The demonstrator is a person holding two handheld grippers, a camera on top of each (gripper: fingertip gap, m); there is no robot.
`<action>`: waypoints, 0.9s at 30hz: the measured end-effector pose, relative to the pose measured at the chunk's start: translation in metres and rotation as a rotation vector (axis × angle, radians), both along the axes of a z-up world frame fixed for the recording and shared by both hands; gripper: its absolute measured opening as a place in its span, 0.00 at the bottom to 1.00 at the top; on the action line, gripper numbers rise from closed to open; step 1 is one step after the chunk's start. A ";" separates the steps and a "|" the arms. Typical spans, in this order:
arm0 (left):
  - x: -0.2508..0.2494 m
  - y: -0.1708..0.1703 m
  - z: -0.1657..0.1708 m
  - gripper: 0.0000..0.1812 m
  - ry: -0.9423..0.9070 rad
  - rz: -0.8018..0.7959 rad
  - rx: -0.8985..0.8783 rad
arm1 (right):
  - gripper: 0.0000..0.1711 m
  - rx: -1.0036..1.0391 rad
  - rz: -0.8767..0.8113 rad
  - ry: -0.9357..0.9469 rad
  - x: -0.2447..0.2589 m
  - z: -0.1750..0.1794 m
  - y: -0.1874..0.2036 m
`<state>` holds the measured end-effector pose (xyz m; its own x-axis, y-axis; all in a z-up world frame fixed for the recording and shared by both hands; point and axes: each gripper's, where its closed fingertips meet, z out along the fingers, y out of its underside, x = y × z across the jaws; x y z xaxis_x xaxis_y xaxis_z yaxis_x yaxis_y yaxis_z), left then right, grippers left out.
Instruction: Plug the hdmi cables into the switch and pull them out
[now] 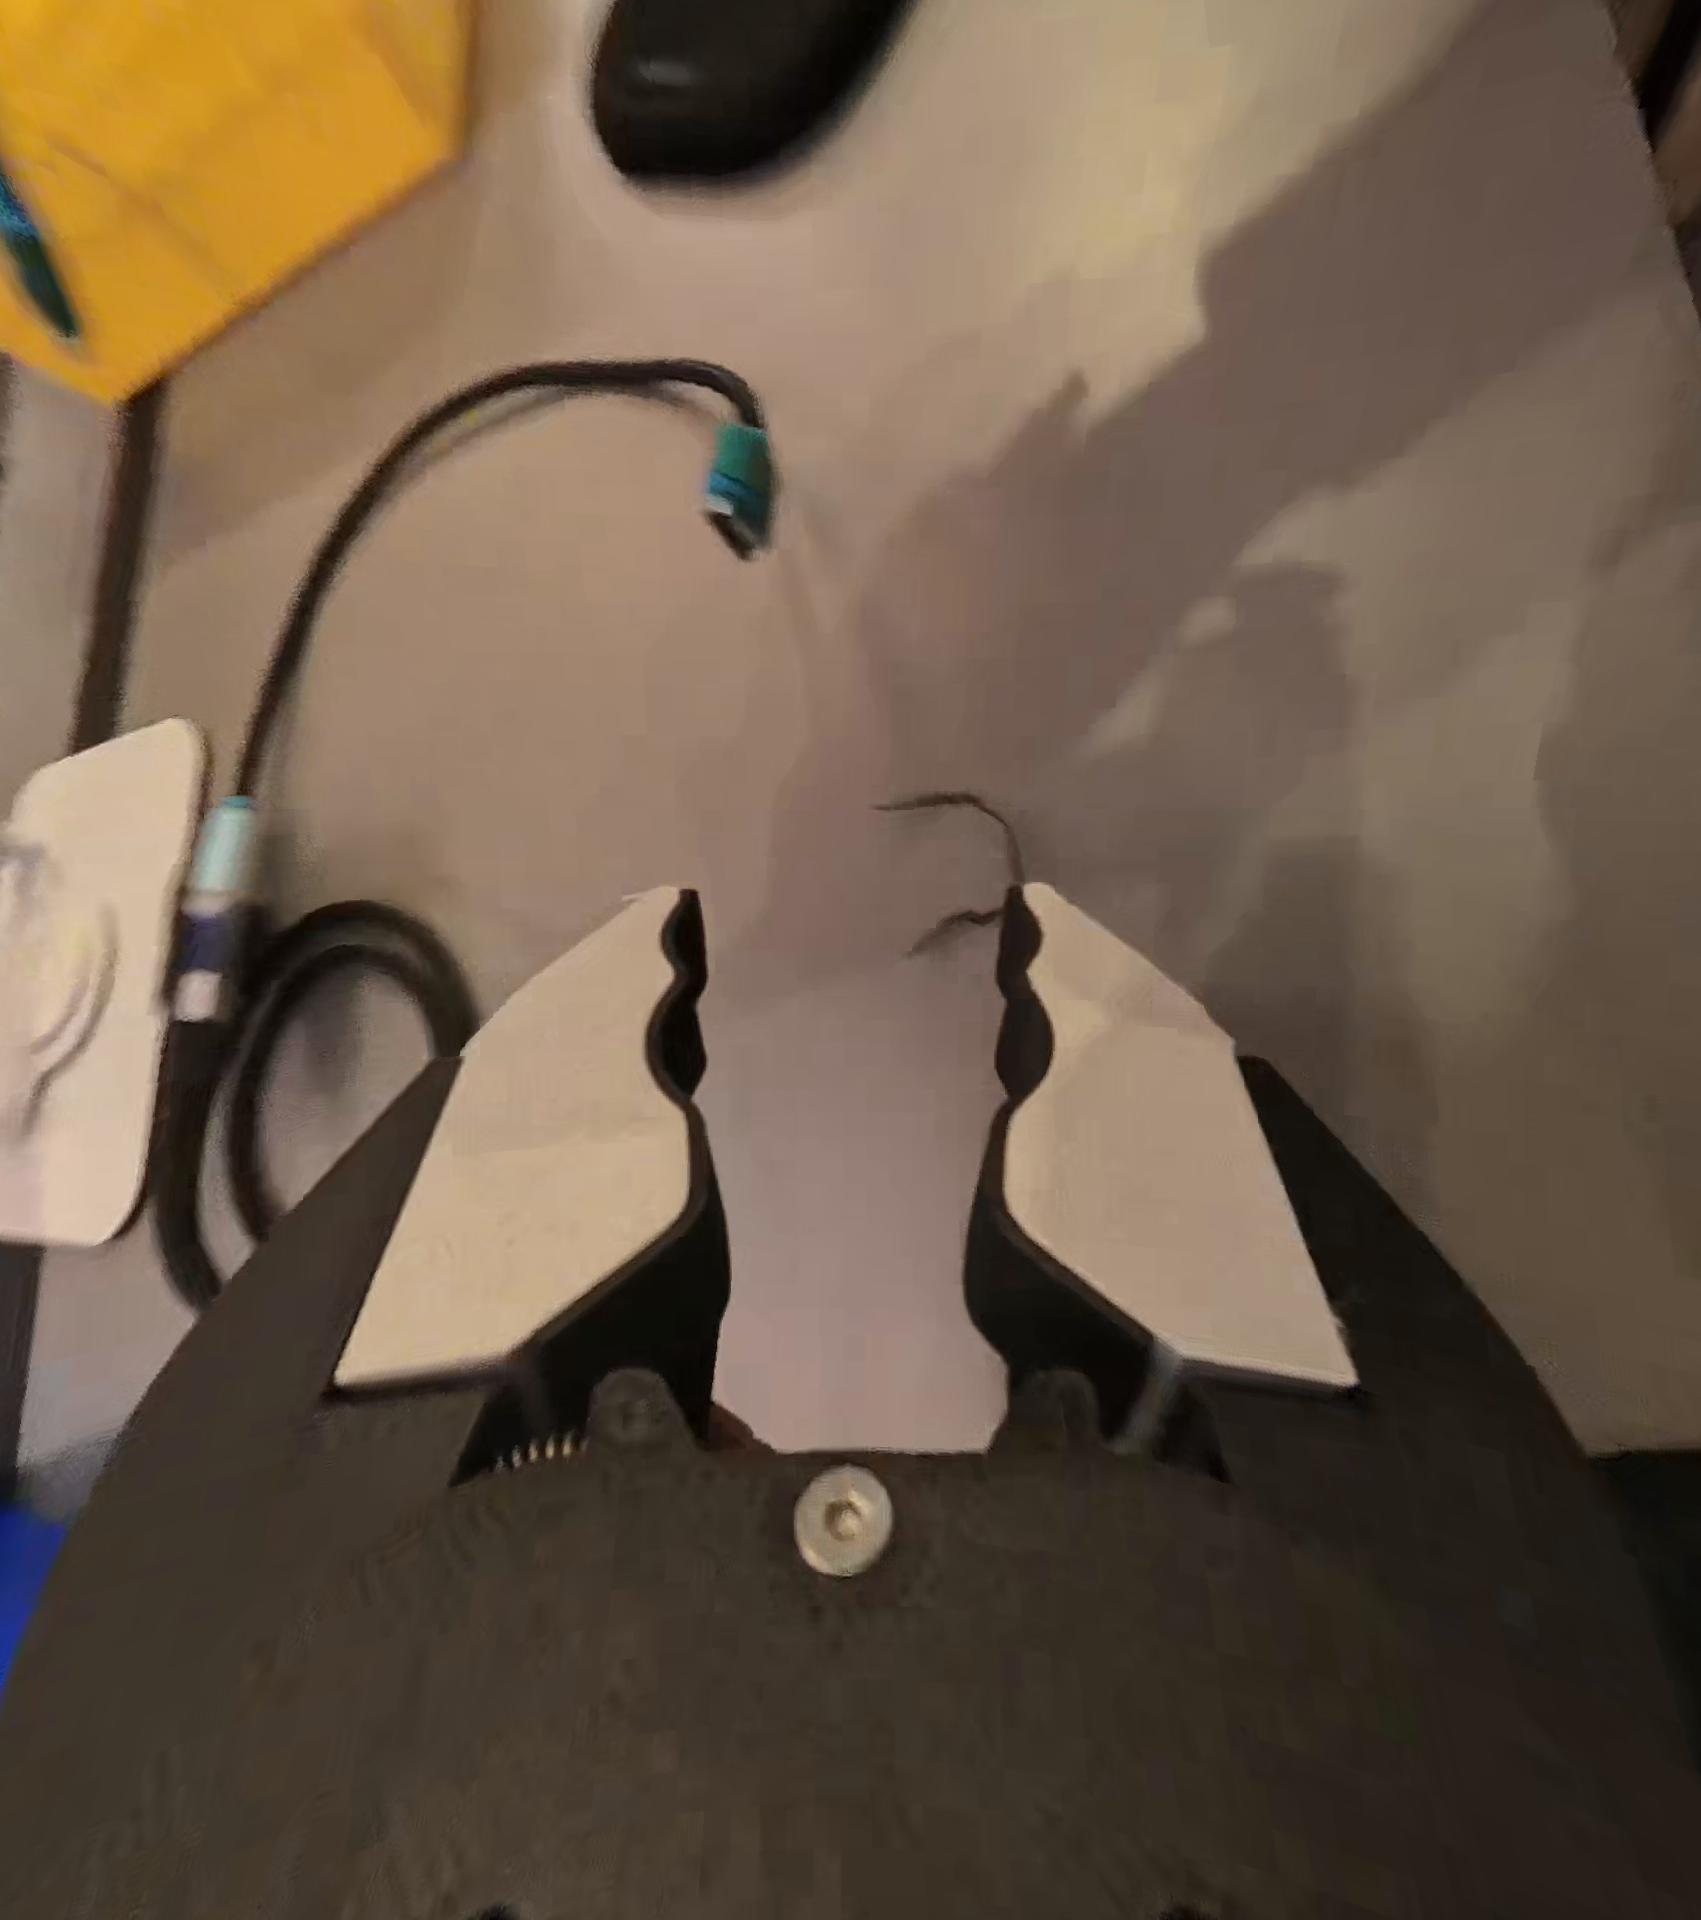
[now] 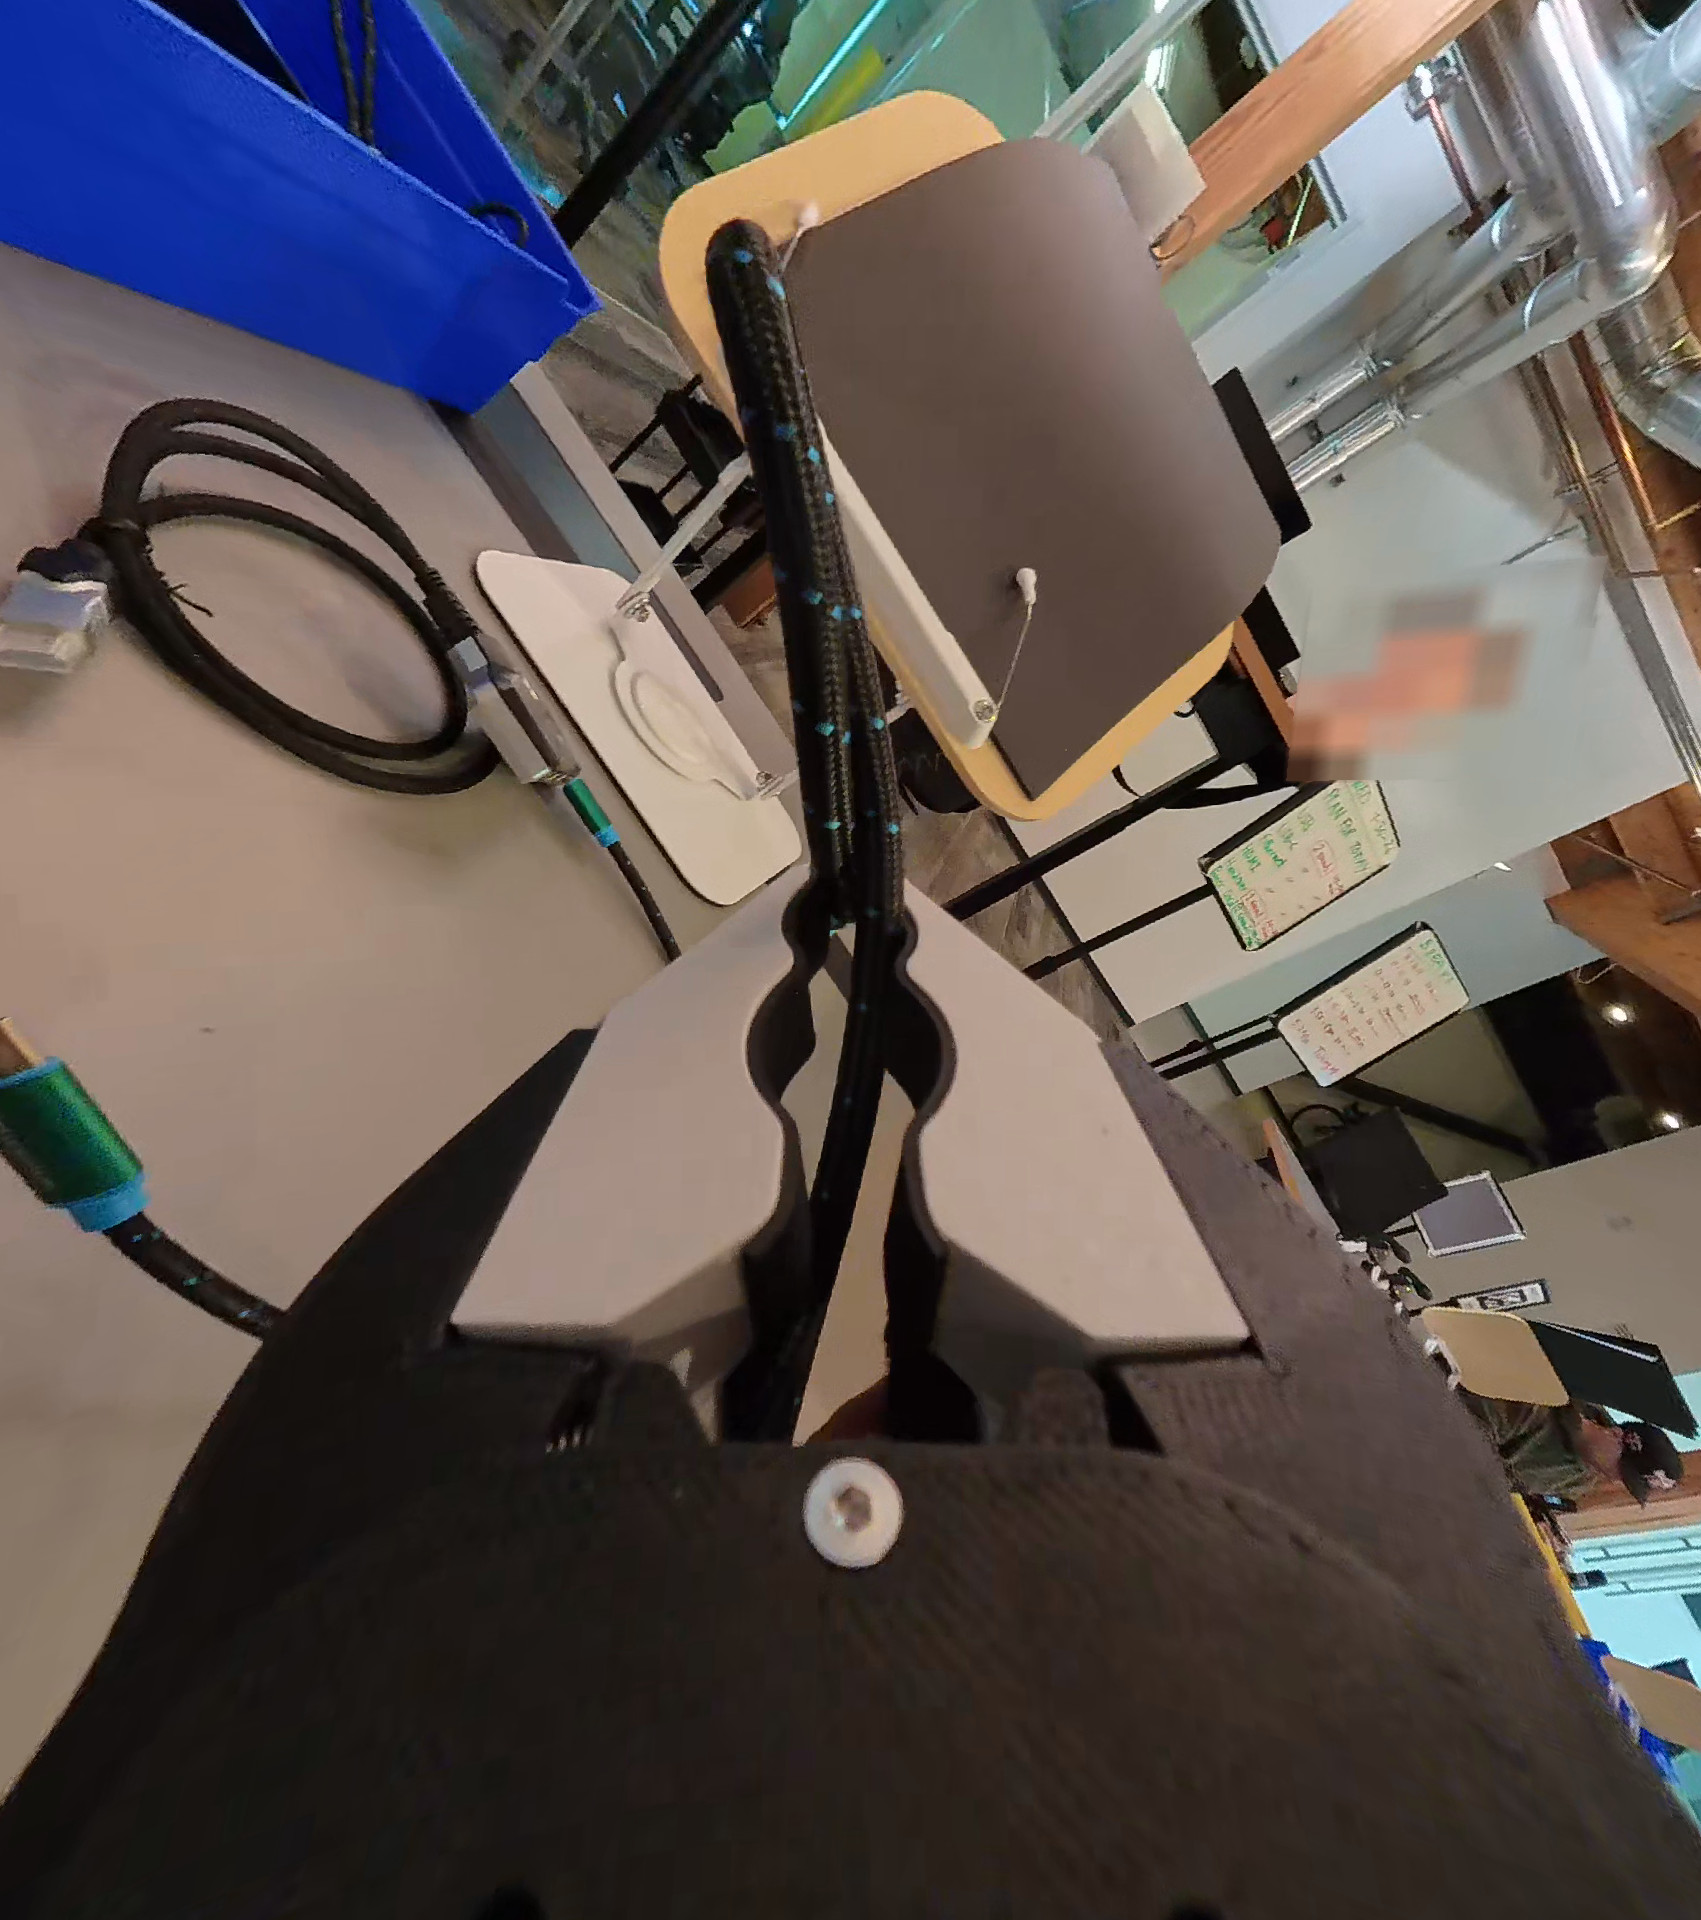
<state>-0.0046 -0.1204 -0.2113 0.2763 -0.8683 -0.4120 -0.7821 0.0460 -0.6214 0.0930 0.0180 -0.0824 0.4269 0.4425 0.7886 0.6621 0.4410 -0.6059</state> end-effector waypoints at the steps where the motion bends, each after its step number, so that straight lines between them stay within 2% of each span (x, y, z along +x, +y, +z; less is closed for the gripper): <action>1: 0.002 -0.003 -0.012 0.29 0.045 -0.033 -0.008 | 0.02 -0.002 0.004 -0.002 -0.001 -0.002 -0.002; 5: -0.007 0.006 -0.049 0.24 0.234 -0.101 -0.014 | 0.02 -0.008 0.014 -0.009 -0.004 -0.007 -0.006; 8: -0.004 0.011 -0.051 0.20 0.205 -0.148 -0.053 | 0.02 -0.019 0.021 -0.010 -0.005 -0.012 -0.008; 15: 0.002 0.008 -0.058 0.11 0.136 -0.254 -0.264 | 0.02 -0.044 0.032 0.001 -0.006 -0.017 -0.005; 18: 0.004 0.006 -0.060 0.01 0.085 -0.269 -0.345 | 0.02 -0.049 0.029 0.005 -0.004 -0.018 -0.003; 24: 0.001 0.011 -0.059 0.00 0.058 -0.230 -0.334 | 0.02 -0.061 0.033 0.000 -0.004 -0.023 0.000; 27: 0.001 0.020 -0.031 0.00 -0.106 -0.163 -0.300 | 0.02 -0.079 0.033 0.001 -0.004 -0.026 0.002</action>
